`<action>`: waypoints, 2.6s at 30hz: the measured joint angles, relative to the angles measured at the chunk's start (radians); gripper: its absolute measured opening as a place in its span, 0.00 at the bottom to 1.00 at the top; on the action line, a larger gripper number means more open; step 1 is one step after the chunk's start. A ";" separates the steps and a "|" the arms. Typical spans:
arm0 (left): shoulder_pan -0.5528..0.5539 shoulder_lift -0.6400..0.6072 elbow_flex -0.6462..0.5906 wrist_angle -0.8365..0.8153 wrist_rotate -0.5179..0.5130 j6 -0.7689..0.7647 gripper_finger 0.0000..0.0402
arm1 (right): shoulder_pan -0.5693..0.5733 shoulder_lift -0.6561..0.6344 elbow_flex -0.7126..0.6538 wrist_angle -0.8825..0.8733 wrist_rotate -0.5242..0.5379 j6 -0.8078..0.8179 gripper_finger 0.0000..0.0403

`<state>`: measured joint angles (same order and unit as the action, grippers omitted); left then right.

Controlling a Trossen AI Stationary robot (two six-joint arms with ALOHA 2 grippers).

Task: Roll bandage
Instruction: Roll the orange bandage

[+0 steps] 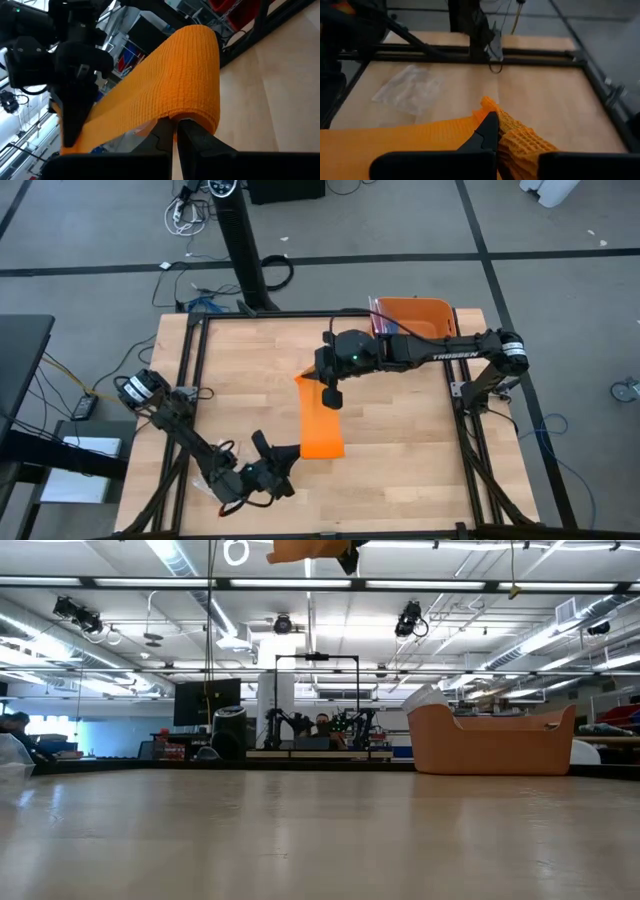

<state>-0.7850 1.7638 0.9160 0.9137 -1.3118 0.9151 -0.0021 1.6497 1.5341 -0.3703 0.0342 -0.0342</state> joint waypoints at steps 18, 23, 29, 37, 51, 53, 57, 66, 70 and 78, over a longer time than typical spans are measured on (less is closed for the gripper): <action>-0.019 0.000 0.025 -0.020 0.016 -0.011 0.03 | 0.009 0.001 -0.164 -0.054 -0.137 0.322 0.26; -0.024 0.000 0.025 -0.022 0.015 -0.034 0.03 | 0.009 0.001 -0.167 -0.045 -0.177 0.368 0.36; -0.029 0.000 0.025 -0.023 0.015 -0.039 0.03 | 0.010 0.001 -0.167 -0.035 -0.192 0.360 0.44; -0.029 0.000 0.025 -0.023 0.014 -0.140 0.03 | 0.016 -0.016 -0.145 -0.037 -0.218 0.273 0.50; -0.020 0.000 -0.007 -0.021 -0.053 -0.319 0.03 | 0.176 -0.259 -0.476 -0.027 0.096 0.284 0.53; -0.020 -0.001 -0.007 -0.018 -0.082 -0.317 0.03 | 0.206 -0.307 -0.614 0.113 0.115 0.339 0.53; -0.011 -0.013 -0.008 -0.024 -0.077 -0.314 0.03 | 0.284 -0.360 -0.868 0.540 0.134 0.427 0.53; 0.035 -0.052 -0.008 -0.021 0.025 -0.313 0.03 | 0.462 -0.223 -1.024 1.029 0.338 0.430 0.53; 0.053 -0.056 -0.008 -0.023 0.034 -0.296 0.03 | 0.473 -0.162 -0.990 1.088 0.383 0.423 0.54; 0.077 -0.056 -0.008 -0.002 0.032 -0.261 0.03 | 0.465 -0.076 -0.939 1.108 0.382 0.423 0.49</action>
<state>-0.7084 1.7073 0.9085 0.9122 -1.2800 0.6537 0.4629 1.5736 0.5953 0.7381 0.4165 0.3888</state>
